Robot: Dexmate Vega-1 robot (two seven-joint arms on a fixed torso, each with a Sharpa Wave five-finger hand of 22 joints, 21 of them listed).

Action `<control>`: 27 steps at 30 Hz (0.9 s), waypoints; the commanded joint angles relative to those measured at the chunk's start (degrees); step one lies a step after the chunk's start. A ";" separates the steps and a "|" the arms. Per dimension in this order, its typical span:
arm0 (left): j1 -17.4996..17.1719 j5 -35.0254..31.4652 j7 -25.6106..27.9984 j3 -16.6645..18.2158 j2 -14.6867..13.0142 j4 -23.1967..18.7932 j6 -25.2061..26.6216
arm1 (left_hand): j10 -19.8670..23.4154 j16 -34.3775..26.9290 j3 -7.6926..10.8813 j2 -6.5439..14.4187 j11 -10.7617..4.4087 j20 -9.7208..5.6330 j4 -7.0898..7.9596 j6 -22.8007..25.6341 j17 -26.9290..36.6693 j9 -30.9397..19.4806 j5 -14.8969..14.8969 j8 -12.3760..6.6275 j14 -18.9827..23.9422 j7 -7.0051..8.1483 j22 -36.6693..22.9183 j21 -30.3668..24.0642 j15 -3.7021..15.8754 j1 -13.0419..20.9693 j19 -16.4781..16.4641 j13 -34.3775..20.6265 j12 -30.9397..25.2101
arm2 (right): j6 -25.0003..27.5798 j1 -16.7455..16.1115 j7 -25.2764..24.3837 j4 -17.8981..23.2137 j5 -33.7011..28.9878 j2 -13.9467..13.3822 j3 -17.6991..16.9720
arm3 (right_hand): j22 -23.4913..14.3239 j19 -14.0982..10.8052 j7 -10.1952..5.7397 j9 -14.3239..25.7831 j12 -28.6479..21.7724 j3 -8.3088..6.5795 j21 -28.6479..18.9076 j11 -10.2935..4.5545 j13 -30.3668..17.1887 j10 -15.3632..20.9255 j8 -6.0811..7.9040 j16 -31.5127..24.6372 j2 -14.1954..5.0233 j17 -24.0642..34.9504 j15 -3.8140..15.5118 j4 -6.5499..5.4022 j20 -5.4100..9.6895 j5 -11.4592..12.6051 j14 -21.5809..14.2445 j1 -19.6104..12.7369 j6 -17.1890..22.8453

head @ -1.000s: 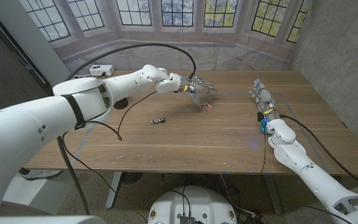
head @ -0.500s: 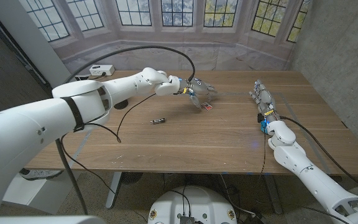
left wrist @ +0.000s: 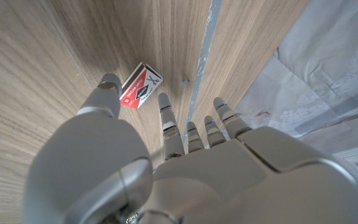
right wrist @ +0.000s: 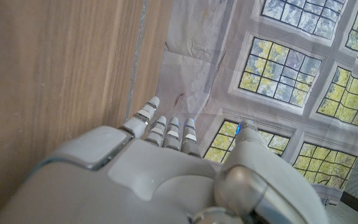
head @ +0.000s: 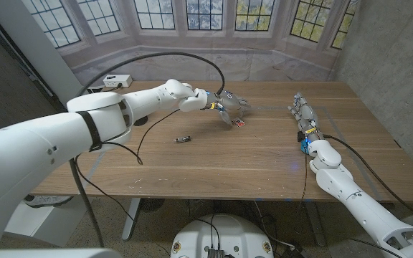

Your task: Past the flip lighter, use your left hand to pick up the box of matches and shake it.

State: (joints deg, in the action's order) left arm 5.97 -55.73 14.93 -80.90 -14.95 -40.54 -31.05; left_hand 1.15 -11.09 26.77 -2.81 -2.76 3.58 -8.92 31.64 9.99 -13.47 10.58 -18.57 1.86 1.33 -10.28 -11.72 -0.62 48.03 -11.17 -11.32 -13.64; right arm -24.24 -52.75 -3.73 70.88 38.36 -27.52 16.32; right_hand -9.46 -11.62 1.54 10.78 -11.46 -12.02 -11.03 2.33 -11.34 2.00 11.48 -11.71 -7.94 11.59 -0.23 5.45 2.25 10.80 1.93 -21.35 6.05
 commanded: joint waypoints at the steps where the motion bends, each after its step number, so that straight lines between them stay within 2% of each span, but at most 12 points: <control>1: 2.37 0.74 4.92 -4.65 7.65 13.14 -1.64 | 0.47 -0.02 -0.20 -0.10 -0.16 0.11 -0.17 0.88 0.12 -0.34 -0.11 -0.31 0.53 -0.14 -0.08 -0.40 0.09 0.84 -0.55 -0.14 -0.14 | -0.19 0.29 0.45 -0.48 0.44 0.18 -0.15 | -0.27 -0.35 -0.16 0.11 -0.20 -0.28 0.02 0.11 -0.15 0.43 -0.02 -0.29 0.00 0.18 0.01 0.37 1.61 -0.13 -0.21 0.45 0.55; 4: 2.74 1.36 5.78 -5.85 8.99 15.16 -1.84 | 0.65 0.01 -0.21 -0.06 -0.15 0.04 -0.17 1.20 0.12 -0.40 -0.13 -0.46 0.55 -0.06 -0.08 -0.39 0.09 0.93 -0.60 -0.14 -0.15 | -0.35 0.34 0.52 -0.58 0.47 0.27 -0.17 | -0.27 -0.35 -0.15 0.11 -0.20 -0.28 0.02 0.12 -0.15 0.44 -0.02 -0.29 -0.02 0.19 0.03 0.37 1.62 -0.13 -0.21 0.47 0.56; 10: 3.20 2.51 6.58 -7.68 9.85 16.28 -1.80 | 0.87 0.02 -0.28 0.01 -0.12 0.00 -0.15 1.86 0.13 -0.55 -0.15 -0.79 0.78 -0.05 -0.08 -0.37 0.14 1.09 -0.68 -0.15 -0.11 | -0.49 0.35 0.45 -0.66 0.43 0.34 -0.18 | -0.27 -0.36 -0.13 0.11 -0.19 -0.30 0.02 0.09 -0.15 0.43 -0.05 -0.29 -0.02 0.18 0.06 0.41 1.64 -0.13 -0.21 0.45 0.52; 27: 3.10 3.69 9.39 -10.31 9.50 16.49 -1.29 | 2.90 -0.13 -0.57 0.17 -0.69 -0.39 -0.22 5.47 0.13 -1.22 -0.23 -2.64 2.16 0.36 -0.11 -0.48 0.88 1.87 -1.48 -0.16 -0.37 | -1.02 0.79 0.79 -2.10 0.51 1.04 0.04 | -0.27 -0.37 -0.12 0.11 -0.18 -0.33 0.03 0.10 -0.15 0.40 -0.11 -0.28 -0.05 0.19 0.06 0.51 1.65 -0.14 -0.21 0.44 0.50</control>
State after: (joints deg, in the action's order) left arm 9.09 -52.59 22.36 -89.45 -5.63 -24.87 -32.59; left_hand 3.22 -11.09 26.53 -2.71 -3.40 3.38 -9.16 36.26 9.99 -14.49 10.36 -20.69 3.19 1.62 -10.27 -11.72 0.11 49.17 -11.99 -11.32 -13.64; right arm -24.95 -52.29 -3.24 69.72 38.77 -26.92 16.19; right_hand -9.46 -11.62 1.53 10.78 -11.46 -12.27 -11.03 2.33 -11.33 2.00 11.48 -11.71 -7.94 11.58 -0.23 5.69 2.25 10.80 1.93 -21.35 6.04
